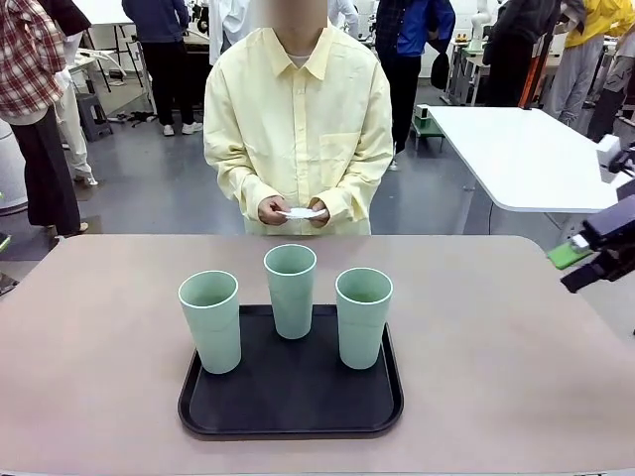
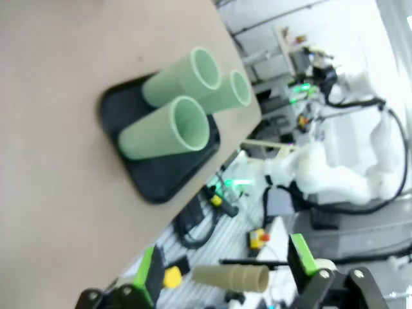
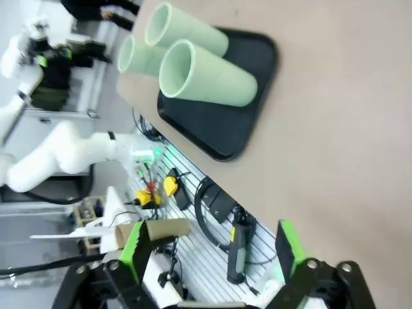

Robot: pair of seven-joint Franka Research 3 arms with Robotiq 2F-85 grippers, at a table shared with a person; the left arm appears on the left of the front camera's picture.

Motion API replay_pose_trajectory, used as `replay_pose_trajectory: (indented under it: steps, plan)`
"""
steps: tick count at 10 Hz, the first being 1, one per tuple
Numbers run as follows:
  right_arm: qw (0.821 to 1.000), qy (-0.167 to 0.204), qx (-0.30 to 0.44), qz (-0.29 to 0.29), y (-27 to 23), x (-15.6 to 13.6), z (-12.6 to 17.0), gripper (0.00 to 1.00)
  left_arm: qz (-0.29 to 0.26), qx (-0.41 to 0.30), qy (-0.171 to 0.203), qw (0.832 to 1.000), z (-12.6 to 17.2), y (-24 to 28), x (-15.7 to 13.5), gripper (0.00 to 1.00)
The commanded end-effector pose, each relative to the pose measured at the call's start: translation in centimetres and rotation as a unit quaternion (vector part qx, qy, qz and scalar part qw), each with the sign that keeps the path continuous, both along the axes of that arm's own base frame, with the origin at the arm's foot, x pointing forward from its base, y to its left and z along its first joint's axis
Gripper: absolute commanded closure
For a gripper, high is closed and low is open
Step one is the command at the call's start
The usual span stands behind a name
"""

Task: Place coasters on the table and set cups on them.
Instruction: Pick up one Reusable plastic cup and place it on a coaster set by the human.

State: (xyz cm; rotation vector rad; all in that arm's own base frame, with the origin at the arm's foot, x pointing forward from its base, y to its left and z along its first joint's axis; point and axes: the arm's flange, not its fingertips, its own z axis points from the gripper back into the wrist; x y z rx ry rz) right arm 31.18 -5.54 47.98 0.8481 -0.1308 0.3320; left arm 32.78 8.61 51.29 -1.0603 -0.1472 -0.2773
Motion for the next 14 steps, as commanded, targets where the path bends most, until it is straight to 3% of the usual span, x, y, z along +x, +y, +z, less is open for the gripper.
replay_pose_trajectory:
  steps: [1, 5, 9, 10, 11, 14]
  plan:
    - [0.999, -0.003, 0.046, -0.025, -3.4, -0.3, -0.3, 0.0, 0.027, -0.044, 0.017, 0.999, -0.3, 2.4, 0.6, 0.0]
    - [0.99, -0.003, 0.117, -0.084, -10.0, -2.9, -2.4, 0.0, 0.095, -0.097, 0.038, 0.99, -3.3, 2.5, -2.8, 0.0]
    - [0.986, -0.006, 0.129, -0.103, -11.5, -4.2, -3.0, 0.0, 0.134, -0.095, 0.048, 0.985, -3.6, -2.0, -5.5, 0.0]
    - [0.987, -0.016, 0.128, -0.093, -11.5, -4.4, -2.9, 0.0, 0.137, -0.08, 0.052, 0.986, -3.6, -2.8, -5.8, 0.0]
    - [0.987, 0.005, 0.118, -0.106, -11.5, -4.4, -3.3, 0.0, 0.108, -0.096, 0.05, 0.988, -3.8, 0.1, -4.0, 0.0]
    - [0.987, 0.005, 0.118, -0.106, -11.5, -4.4, -3.3, 0.0, 0.108, -0.096, 0.05, 0.988, -3.8, 0.1, -4.0, 0.0]
